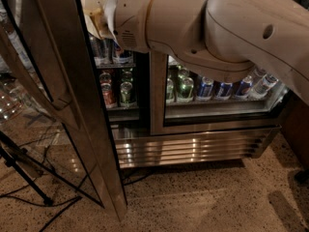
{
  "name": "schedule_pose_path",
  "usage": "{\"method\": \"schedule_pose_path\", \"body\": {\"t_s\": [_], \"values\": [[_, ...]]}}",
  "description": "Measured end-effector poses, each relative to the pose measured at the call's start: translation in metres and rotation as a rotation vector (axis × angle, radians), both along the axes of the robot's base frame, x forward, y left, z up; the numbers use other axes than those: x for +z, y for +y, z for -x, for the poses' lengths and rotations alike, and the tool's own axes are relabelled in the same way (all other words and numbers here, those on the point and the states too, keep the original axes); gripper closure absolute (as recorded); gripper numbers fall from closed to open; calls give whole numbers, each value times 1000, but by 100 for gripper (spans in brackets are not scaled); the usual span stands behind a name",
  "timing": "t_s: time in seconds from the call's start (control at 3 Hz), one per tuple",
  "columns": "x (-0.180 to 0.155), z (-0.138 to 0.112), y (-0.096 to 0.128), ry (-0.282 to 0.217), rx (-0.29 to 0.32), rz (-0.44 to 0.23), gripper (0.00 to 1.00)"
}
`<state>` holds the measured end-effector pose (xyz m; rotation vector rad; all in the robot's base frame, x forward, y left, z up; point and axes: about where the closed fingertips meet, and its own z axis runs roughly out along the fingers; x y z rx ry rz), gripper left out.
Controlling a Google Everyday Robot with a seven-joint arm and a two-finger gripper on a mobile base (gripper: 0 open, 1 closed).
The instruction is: Open left fridge door
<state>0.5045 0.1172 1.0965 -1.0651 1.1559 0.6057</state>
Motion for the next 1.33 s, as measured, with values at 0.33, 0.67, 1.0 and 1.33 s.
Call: {"method": "schedule_pose_path", "body": {"t_s": [0.33, 0.67, 1.0, 1.33], "values": [[0, 0, 0, 0, 0, 0, 100], [-11, 6, 27, 54, 76, -77, 100], [-34, 16, 63, 180, 175, -232, 100], [-35, 15, 64, 186, 181, -239, 100]]}}
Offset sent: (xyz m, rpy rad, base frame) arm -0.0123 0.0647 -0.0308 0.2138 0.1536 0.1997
